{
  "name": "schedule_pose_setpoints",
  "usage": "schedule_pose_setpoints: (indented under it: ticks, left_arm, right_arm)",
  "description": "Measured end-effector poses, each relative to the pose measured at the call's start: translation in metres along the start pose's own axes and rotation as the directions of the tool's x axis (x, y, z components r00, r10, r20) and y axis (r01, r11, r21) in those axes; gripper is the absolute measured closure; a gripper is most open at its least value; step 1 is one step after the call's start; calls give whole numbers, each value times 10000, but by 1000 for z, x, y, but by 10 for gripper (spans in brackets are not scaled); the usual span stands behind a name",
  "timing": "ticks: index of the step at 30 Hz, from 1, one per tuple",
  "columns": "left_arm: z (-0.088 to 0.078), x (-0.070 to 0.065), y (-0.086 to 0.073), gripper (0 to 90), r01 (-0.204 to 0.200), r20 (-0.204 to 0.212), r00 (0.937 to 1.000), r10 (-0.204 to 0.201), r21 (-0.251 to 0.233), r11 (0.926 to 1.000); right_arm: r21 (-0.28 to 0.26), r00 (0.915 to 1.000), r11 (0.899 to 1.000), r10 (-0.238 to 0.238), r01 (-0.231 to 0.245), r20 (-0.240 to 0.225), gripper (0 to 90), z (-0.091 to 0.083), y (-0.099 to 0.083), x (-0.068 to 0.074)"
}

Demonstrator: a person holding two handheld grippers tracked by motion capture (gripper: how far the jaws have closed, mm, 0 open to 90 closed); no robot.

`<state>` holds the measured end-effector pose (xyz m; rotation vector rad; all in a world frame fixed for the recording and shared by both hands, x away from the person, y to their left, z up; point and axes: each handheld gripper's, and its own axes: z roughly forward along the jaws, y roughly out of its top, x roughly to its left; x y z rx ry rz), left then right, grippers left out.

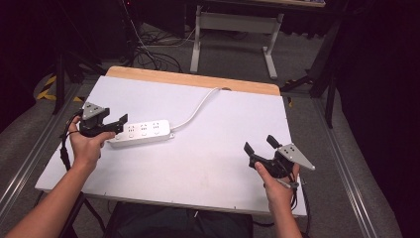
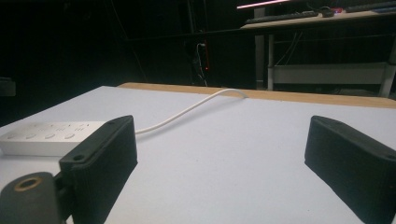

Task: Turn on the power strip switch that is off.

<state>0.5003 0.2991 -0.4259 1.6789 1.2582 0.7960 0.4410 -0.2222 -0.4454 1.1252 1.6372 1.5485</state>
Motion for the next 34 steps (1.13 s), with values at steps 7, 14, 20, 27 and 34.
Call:
schedule_pose_setpoints:
  ticks: [7,14,20,27,34]
  left_arm:
    - [-1,-1,0,208,-40,-374,9993,40,-1,10000]
    - [-1,0,0,208,4,-434,9991,-12,-180,9998]
    - [0,-1,0,207,128,-734,9972,-149,-289,9995]
    - [-1,0,1,206,164,-853,9961,-201,-432,9989]
    - [-3,1,2,170,269,-951,9949,-333,-680,9973]
  right_arm:
    - [3,10000,10000,8,-8,3,99,0,0,0]
    - [-2,10000,10000,25,-25,-20,100,1,0,0]
    - [-11,10000,10000,34,-34,-7,100,0,0,-1]
    - [8,10000,10000,5,-5,3,101,0,0,-1]
    - [1,10000,10000,15,-15,2,102,0,0,-1]
